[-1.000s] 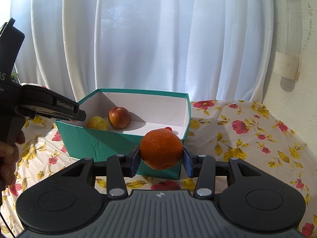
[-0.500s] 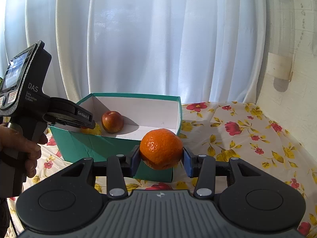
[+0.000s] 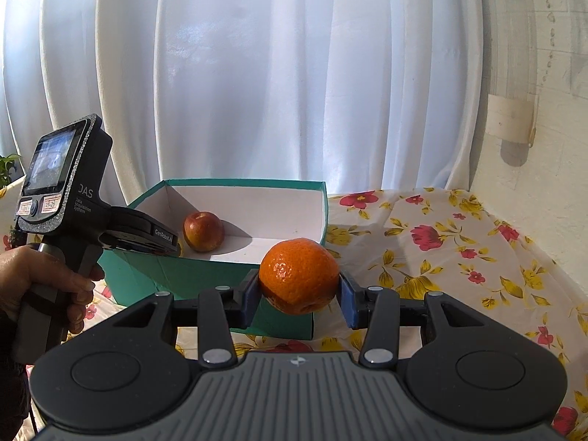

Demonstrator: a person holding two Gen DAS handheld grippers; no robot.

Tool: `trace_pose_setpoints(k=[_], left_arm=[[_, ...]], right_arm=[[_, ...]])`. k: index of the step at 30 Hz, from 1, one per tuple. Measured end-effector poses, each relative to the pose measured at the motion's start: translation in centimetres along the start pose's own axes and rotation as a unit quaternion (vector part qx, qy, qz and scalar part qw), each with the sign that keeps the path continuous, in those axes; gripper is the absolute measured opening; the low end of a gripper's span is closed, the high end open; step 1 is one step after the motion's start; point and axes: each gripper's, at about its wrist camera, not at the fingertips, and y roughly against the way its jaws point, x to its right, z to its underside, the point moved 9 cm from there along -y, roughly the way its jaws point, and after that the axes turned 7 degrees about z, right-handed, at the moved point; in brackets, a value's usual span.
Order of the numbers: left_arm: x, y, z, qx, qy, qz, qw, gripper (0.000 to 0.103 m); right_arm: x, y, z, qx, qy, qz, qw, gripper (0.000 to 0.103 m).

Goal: Organize fruits
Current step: 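Drop the cherry tomato into the teal box with the left tool while the right tool carries the mandarin, then release the mandarin into the teal box with the right tool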

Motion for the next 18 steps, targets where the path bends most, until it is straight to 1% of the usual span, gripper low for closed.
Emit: trace_pose_setpoints(k=[4, 6, 7, 8, 9, 11, 13, 14, 15, 17, 18], left_arm=[[0.1, -0.1, 0.0, 0.003, -0.008, 0.002, 1.0, 0.032], [0.2, 0.0, 0.0, 0.004, -0.01, 0.009, 0.9999, 0.037], [0.4, 0.1, 0.0, 0.006, -0.009, 0.019, 0.9998, 0.041], [0.4, 0.2, -0.1, 0.011, -0.007, 0.026, 0.9996, 0.054], [0.3, 0.6, -0.1, 0.019, -0.003, 0.024, 0.9995, 0.066], [0.2, 2.1, -0.3, 0.048, -0.006, 0.024, 0.9985, 0.068], [0.0, 3.9, -0.2, 0.067, -0.007, 0.026, 0.9974, 0.081], [-0.3, 5.1, 0.0, 0.078, -0.002, 0.017, 0.9968, 0.091], [-0.6, 6.3, 0.2, 0.091, -0.001, 0.009, 0.9958, 0.096], [-1.2, 8.2, 1.0, 0.109, 0.007, -0.004, 0.994, 0.097], [-1.7, 9.1, 1.7, 0.109, 0.017, -0.011, 0.9939, 0.098]], right_arm=[[0.0, 0.1, 0.0, 0.003, -0.002, 0.0, 1.0, 0.044], [0.0, 0.1, -0.1, 0.003, -0.005, -0.001, 1.0, 0.044], [0.0, 0.1, -0.1, 0.003, -0.004, -0.002, 1.0, 0.044], [0.0, 0.1, -0.1, 0.003, -0.004, -0.003, 1.0, 0.044], [0.0, 0.1, -0.1, 0.003, -0.004, -0.003, 1.0, 0.044], [-0.1, 0.1, -0.1, 0.003, -0.001, -0.004, 1.0, 0.044], [-0.1, 0.1, -0.2, 0.003, 0.001, -0.005, 1.0, 0.044], [-0.1, 0.0, -0.2, 0.003, 0.002, -0.004, 1.0, 0.044], [0.0, 0.0, -0.3, 0.003, 0.004, -0.004, 1.0, 0.044], [-0.2, -0.2, -0.6, 0.005, 0.008, -0.005, 1.0, 0.044], [-0.3, -0.3, -0.7, 0.006, 0.011, -0.005, 1.0, 0.044]])
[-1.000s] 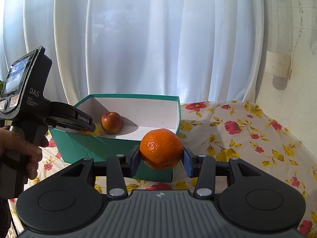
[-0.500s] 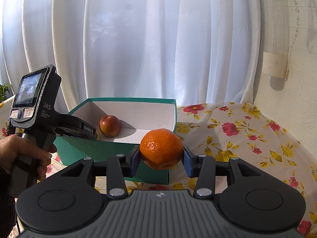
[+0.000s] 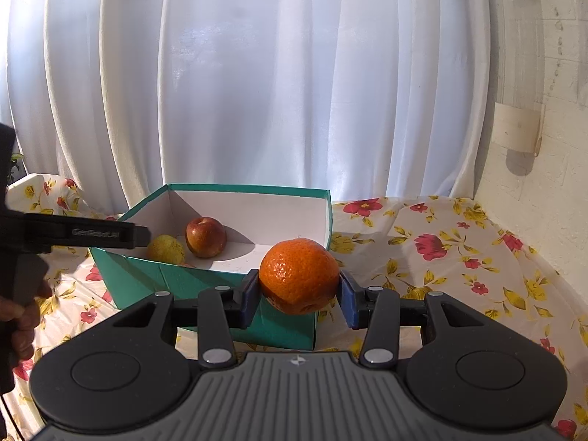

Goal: Organize fruits
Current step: 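Release the mandarin into the teal box with the right tool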

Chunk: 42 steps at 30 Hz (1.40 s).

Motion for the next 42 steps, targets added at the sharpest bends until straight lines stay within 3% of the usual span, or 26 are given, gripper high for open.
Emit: trace_pose_setpoints(k=[6, 12, 20, 31, 42], left_arm=[[-2.6, 2.3, 3.6, -0.043, 0.054, -0.019, 0.9974, 0.099], [-4.6, 2.4, 5.9, -0.091, 0.057, -0.069, 0.9918, 0.099], [-4.0, 2.9, 6.8, -0.105, 0.056, -0.06, 0.9911, 0.099], [-1.9, 2.6, 7.2, -0.123, 0.027, -0.05, 0.9908, 0.099], [-1.5, 2.2, 7.9, -0.137, 0.035, -0.043, 0.989, 0.099]], right_arm=[[-1.8, -1.7, -1.7, 0.014, 0.02, -0.014, 1.0, 0.044], [-4.2, -4.7, -1.9, 0.0, 0.033, -0.03, 0.999, 0.044], [-5.5, -7.1, -0.5, -0.03, 0.038, -0.038, 0.998, 0.044], [-5.6, -7.5, -0.5, -0.024, 0.044, -0.037, 0.998, 0.044], [-5.6, -7.8, -0.3, -0.027, 0.049, -0.044, 0.997, 0.044]])
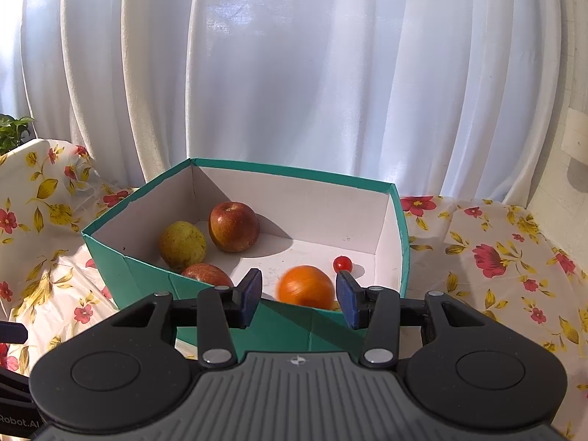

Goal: Organize fruits

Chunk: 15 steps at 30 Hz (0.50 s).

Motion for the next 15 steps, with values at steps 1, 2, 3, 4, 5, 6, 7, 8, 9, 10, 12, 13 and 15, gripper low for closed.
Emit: trace_pose_setpoints(k=[1, 2, 3, 4, 5, 6, 7, 8, 9, 10, 12, 13, 15], left_arm=[[0.1, -0.1, 0.0, -0.002, 0.001, 0.003, 1.0, 0.099], [0.1, -0.1, 0.1, -0.005, 0.003, 0.005, 1.0, 0.099], [0.2, -0.2, 0.1, -0.009, 0.004, 0.008, 0.9999, 0.099], [0.2, -0.1, 0.0, -0.011, 0.004, 0.009, 0.9999, 0.099], [0.2, 0.0, -0.1, -0.009, 0.003, 0.009, 0.9999, 0.099], [0.2, 0.3, -0.3, -0.005, 0.003, 0.008, 1.0, 0.099], [0.2, 0.4, -0.7, 0.0, 0.0, 0.008, 1.0, 0.099], [0.3, 0.6, -1.1, 0.005, -0.005, 0.01, 0.9999, 0.099], [0.4, 0.7, -1.5, 0.008, -0.01, 0.008, 0.9999, 0.099], [0.4, 0.7, -1.9, 0.01, -0.014, 0.003, 0.9998, 0.099], [0.7, 0.8, -2.8, 0.011, -0.028, -0.005, 0.9995, 0.099], [0.9, 0.8, -3.3, 0.009, -0.035, -0.008, 0.9993, 0.099], [1.3, 0.8, -4.1, 0.005, -0.053, -0.014, 0.9985, 0.099]], right_arm=[[-0.1, 0.0, 0.0, 0.0, 0.002, -0.001, 1.0, 0.044], [-0.1, 0.0, 0.0, 0.001, 0.003, -0.003, 1.0, 0.045], [-0.1, -0.1, -0.1, -0.001, 0.004, -0.004, 1.0, 0.046], [0.0, 0.0, -0.2, -0.002, 0.004, -0.001, 1.0, 0.056], [0.3, 0.2, -0.4, -0.002, 0.0, 0.002, 1.0, 0.075], [0.8, 0.8, -0.8, 0.004, -0.011, 0.006, 1.0, 0.086], [1.2, 1.5, -1.2, 0.012, -0.022, 0.004, 1.0, 0.1], [1.4, 2.2, -1.4, 0.016, -0.03, -0.003, 0.999, 0.103], [1.6, 2.9, -1.7, 0.012, -0.036, -0.017, 0.999, 0.103], [1.7, 3.3, -1.7, 0.001, -0.039, -0.027, 0.999, 0.103], [2.0, 3.6, -1.4, -0.038, -0.041, -0.028, 0.998, 0.103], [2.1, 3.6, -1.0, -0.057, -0.04, -0.023, 0.997, 0.103], [2.4, 3.4, -0.2, -0.088, -0.038, -0.009, 0.995, 0.103]])
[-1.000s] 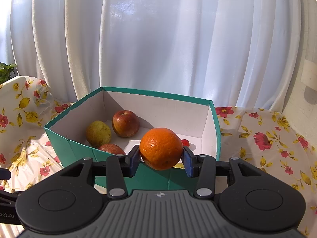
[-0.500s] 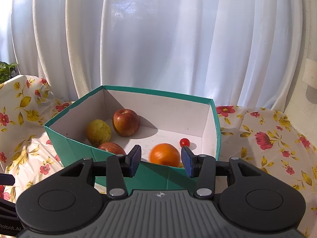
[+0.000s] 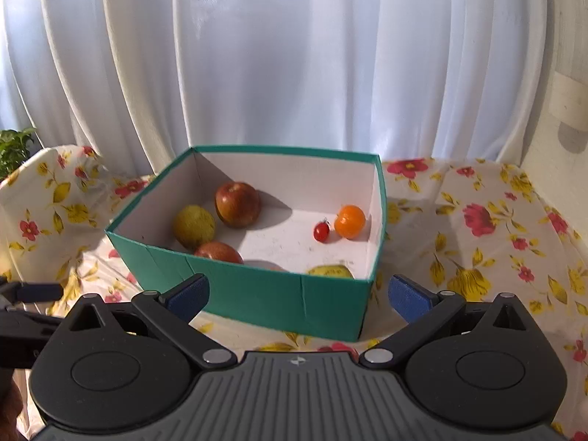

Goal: Organize fruits

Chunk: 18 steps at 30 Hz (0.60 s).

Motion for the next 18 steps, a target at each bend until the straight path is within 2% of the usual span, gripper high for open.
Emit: trace_pose_setpoints(k=[3, 6, 10, 13, 18], left_arm=[[0.6, -0.6, -1.1, -0.027, -0.027, -0.019, 0.9991, 0.099], [0.6, -1.7, -1.9, -0.065, -0.031, -0.037, 0.9967, 0.099], [0.5, -3.4, -2.5, -0.1, -0.001, -0.029, 0.9945, 0.099], [0.3, -4.4, -2.5, -0.125, 0.005, -0.046, 0.9911, 0.099], [0.3, -5.0, -2.4, -0.136, 0.016, -0.043, 0.9897, 0.099]], right_arm=[[0.6, -1.0, 0.9, -0.044, -0.003, 0.023, 0.999, 0.103], [1.3, -2.7, 1.4, -0.105, -0.009, 0.046, 0.993, 0.103], [1.9, -4.2, 1.6, -0.138, -0.024, 0.078, 0.987, 0.103], [1.8, -5.1, 1.6, -0.16, -0.011, 0.101, 0.982, 0.103], [1.3, -6.3, 1.8, -0.186, -0.012, 0.107, 0.977, 0.103]])
